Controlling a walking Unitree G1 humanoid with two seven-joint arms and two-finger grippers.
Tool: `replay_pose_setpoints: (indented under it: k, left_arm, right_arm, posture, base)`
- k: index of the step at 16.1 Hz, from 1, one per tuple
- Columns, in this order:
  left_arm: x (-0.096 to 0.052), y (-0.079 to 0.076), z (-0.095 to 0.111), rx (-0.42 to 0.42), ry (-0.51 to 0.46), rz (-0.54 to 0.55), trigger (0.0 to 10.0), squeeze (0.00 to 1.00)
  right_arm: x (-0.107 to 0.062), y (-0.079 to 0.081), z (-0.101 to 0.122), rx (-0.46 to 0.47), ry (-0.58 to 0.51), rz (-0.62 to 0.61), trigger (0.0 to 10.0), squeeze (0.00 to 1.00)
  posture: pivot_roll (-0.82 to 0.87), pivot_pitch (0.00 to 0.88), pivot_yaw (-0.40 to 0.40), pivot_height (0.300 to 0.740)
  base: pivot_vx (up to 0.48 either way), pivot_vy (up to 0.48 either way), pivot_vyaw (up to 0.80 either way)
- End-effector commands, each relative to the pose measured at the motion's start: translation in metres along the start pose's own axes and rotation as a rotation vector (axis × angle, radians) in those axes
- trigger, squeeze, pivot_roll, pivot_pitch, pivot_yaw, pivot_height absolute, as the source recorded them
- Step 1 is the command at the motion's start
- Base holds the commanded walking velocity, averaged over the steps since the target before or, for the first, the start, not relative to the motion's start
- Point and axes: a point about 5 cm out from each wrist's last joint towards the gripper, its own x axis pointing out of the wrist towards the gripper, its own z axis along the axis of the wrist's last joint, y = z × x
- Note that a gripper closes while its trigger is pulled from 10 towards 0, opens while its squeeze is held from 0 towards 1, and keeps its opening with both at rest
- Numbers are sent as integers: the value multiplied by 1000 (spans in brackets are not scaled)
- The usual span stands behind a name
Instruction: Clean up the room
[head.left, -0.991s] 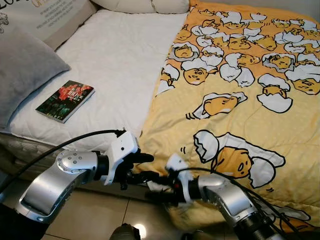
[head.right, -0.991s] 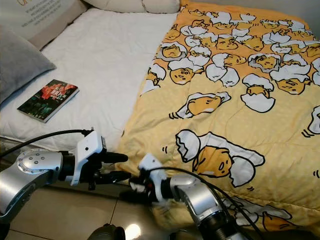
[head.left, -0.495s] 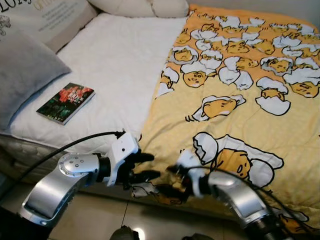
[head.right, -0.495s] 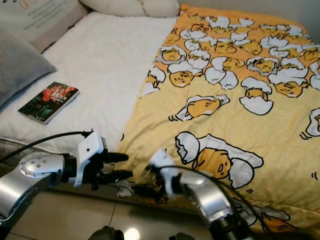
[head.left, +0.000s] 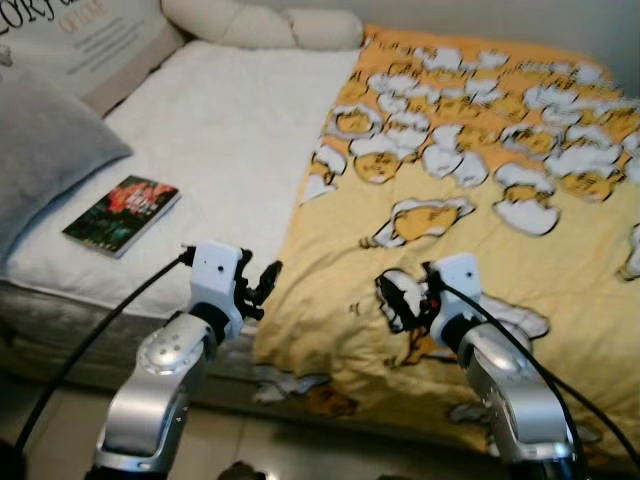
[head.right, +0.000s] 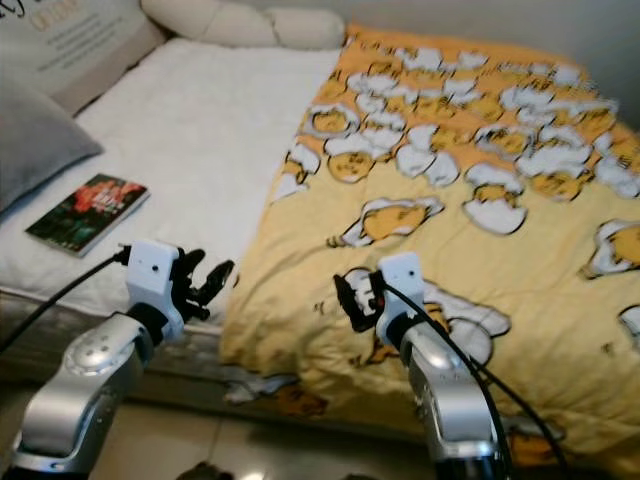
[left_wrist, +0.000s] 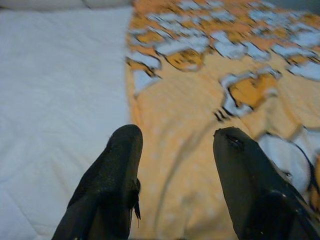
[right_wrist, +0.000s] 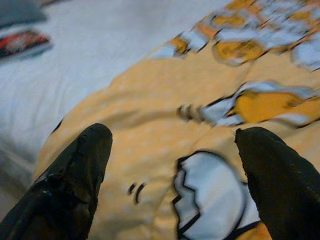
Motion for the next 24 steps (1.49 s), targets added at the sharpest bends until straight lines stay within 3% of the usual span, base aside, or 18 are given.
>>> replay_pose_setpoints:
  k: [1,6,24]
  left_arm:
    - [2,-2,6,13,-30,21,10000,0]
    - [5,-1,11,57,-57,70,10000,0]
    - [12,-11,8,82,-60,42,10000,0]
  right_arm:
    - [-5,-9,2,1,-10,-48,10000,0]
    - [-15,-14,-7,14,11,-186,10000,0]
    - [-26,-23,-11,18,56,-274,10000,0]
  posture:
    - [-50,0,-9,740]
    - [-49,0,-4,740]
    - [-88,0,4,740]
  base:
    - [0,-480,0]
    - [0,-480,0]
    - [0,-480,0]
